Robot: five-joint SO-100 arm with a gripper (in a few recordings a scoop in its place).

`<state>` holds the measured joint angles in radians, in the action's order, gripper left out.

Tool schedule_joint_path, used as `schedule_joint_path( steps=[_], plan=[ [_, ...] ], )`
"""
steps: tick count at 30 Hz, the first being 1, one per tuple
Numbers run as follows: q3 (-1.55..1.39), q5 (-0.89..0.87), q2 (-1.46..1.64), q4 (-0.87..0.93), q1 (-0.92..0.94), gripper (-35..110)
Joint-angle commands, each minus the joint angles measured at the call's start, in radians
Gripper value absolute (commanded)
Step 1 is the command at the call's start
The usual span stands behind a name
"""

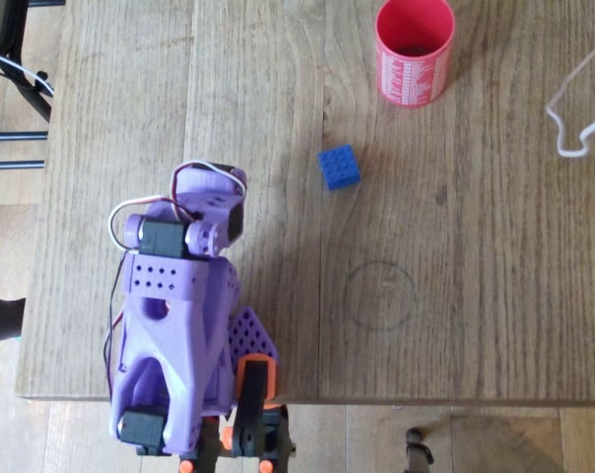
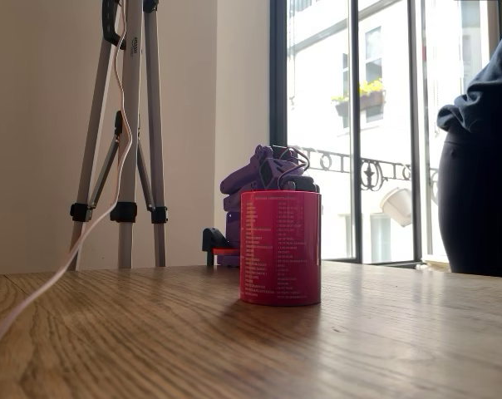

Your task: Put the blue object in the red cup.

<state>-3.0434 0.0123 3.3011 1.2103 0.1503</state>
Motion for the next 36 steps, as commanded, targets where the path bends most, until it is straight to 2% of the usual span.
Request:
schedule_joint_path(
  steps=[1, 19, 29, 33, 36],
  plan=[
    [0.005, 0.091, 0.002, -0.049, -0.109, 1],
    [0.005, 0.081, 0.002, -0.048, -0.109, 1],
    [0.02, 0.091, 0.0, -0.002, -0.038, 1],
    [0.114, 0.138, -0.141, -0.049, 0.028, 1],
    [0.311, 0.164, -0.397, -0.067, 0.104, 1]
  ],
)
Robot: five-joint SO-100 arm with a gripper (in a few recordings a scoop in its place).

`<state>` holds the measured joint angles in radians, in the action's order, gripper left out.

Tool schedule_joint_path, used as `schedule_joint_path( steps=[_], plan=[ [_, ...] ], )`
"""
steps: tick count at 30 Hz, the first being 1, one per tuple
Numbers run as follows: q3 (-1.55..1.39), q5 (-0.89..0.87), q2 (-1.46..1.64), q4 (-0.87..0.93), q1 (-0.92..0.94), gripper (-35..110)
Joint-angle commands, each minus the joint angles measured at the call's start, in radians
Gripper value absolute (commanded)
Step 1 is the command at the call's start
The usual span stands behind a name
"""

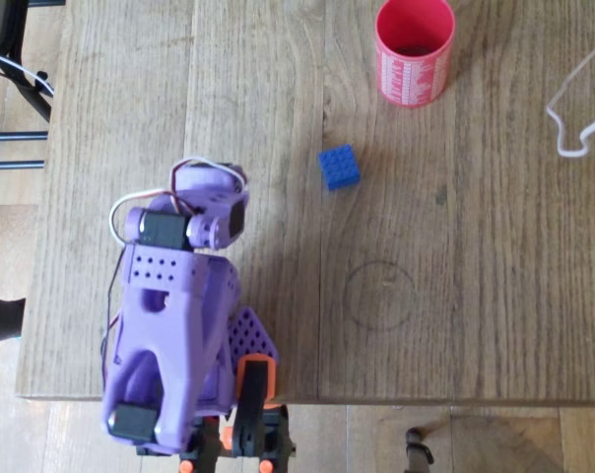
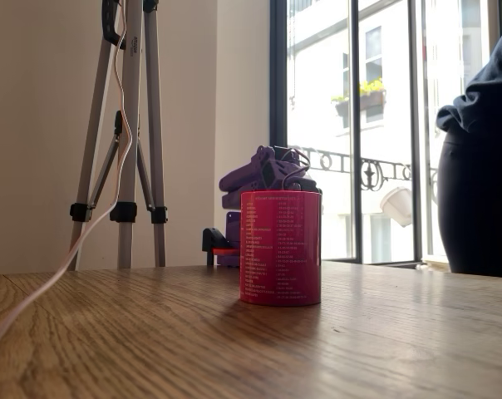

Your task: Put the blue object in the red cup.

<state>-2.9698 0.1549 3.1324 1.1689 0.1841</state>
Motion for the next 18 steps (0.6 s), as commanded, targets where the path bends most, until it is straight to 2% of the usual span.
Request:
schedule_joint_path(
  steps=[1, 4, 7, 13, 18],
  plan=[
    [0.31, 0.021, -0.304, -0.026, 0.112, 1],
    [0.515, 0.038, -0.506, -0.023, 0.224, 1],
    [0.742, -0.026, -0.696, 0.055, 0.275, 1],
    [1.193, -0.285, -1.092, 0.327, 0.318, 1],
    [1.298, -0.477, -1.235, 0.431, 0.291, 1]
  ],
)
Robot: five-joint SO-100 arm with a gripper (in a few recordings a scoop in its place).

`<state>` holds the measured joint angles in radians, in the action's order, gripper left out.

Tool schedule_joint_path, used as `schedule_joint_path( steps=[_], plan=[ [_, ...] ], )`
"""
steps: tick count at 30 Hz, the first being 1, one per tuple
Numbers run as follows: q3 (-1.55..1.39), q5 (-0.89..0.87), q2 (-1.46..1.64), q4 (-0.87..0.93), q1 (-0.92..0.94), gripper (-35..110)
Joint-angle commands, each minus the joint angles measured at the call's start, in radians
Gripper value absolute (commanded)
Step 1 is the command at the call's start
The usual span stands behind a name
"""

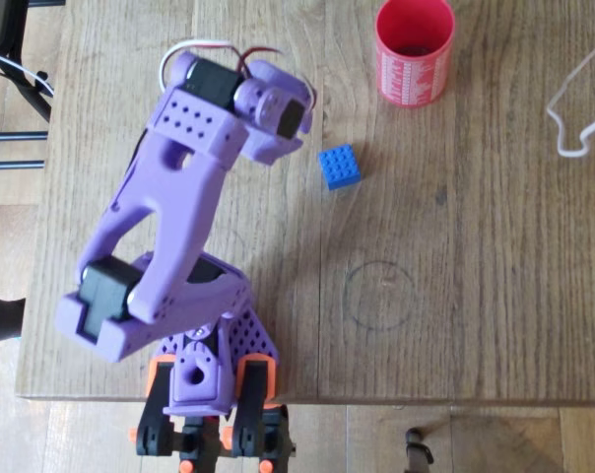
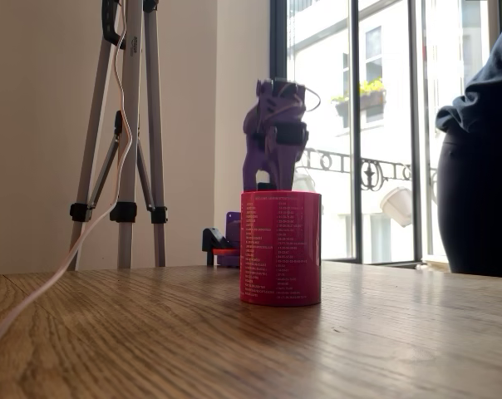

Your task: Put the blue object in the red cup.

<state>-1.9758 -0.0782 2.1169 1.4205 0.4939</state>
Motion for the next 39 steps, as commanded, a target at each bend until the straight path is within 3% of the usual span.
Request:
schedule_joint_path(
  steps=[1, 8, 12, 19, 26, 31, 39],
  plan=[
    [0.301, -0.287, -0.235, 0.186, -0.028, 1],
    [0.216, -0.566, -0.368, 0.143, -0.1, 1],
    [0.204, -0.618, -0.411, 0.069, -0.098, 1],
    [0.187, -0.511, -0.423, -0.087, -0.02, 1],
    [0.156, -0.419, -0.425, -0.1, 0.032, 1],
    [0.057, -0.382, -0.425, -0.087, 0.048, 33],
    [-0.037, -0.393, -0.425, -0.061, 0.098, 42]
  ],
)
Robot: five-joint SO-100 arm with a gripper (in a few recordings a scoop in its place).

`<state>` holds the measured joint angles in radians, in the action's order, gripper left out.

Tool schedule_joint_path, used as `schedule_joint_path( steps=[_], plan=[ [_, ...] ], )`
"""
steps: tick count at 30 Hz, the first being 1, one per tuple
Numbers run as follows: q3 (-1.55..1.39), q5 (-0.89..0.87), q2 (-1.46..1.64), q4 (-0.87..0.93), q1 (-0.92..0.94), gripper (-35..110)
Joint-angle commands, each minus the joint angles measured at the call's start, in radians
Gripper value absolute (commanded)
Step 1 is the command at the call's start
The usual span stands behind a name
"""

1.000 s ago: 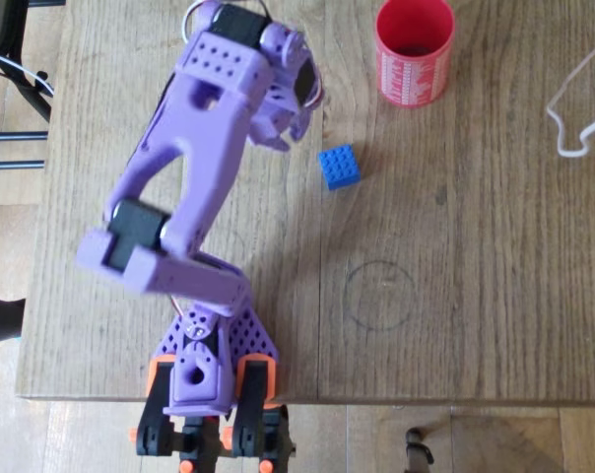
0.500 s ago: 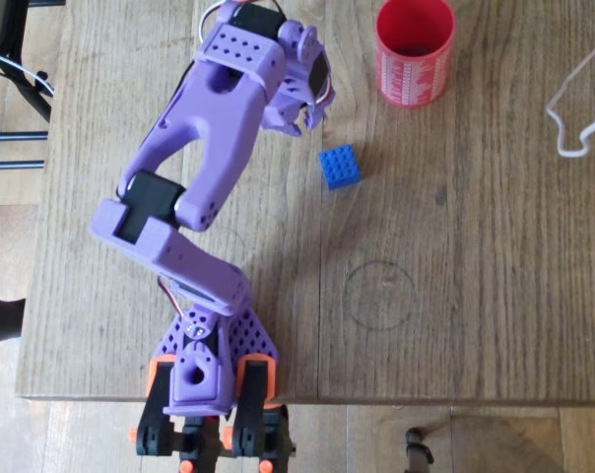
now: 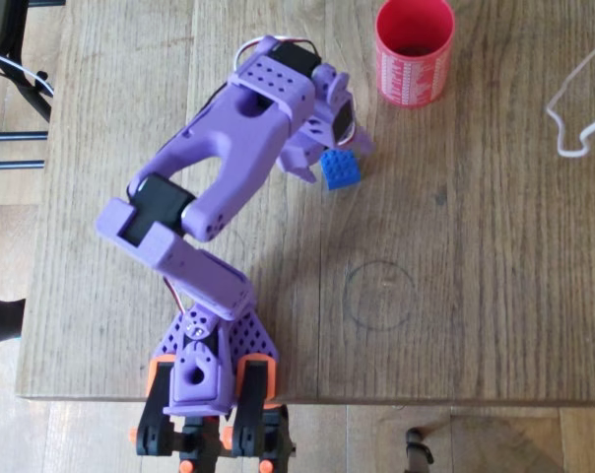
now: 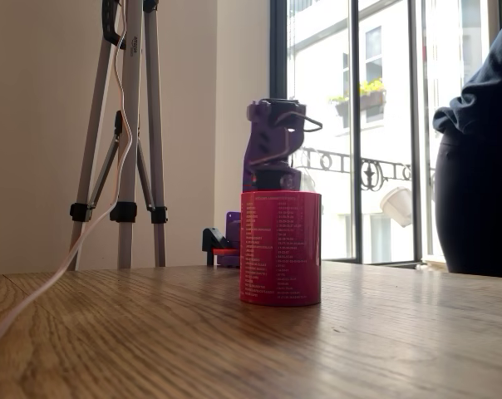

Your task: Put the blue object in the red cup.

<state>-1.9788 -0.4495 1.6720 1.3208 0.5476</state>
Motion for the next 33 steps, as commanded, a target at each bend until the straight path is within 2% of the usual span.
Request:
schedule_joint_path(
  steps=[1, 12, 17, 27, 29, 30, 31, 33],
  plan=[
    [-0.037, -0.028, 0.02, 0.048, 0.035, 42],
    [-0.086, -0.106, -0.023, 0.046, -0.063, 42],
    [-0.058, -0.112, -0.054, -0.011, -0.097, 42],
    [0.023, -0.003, -0.123, -0.127, 0.009, 40],
    [0.038, 0.018, -0.138, -0.133, 0.029, 31],
    [0.044, 0.034, -0.146, -0.141, 0.038, 12],
    [0.048, 0.04, -0.152, -0.144, 0.048, 1],
    [0.055, 0.025, -0.158, -0.13, 0.061, 1]
  ],
)
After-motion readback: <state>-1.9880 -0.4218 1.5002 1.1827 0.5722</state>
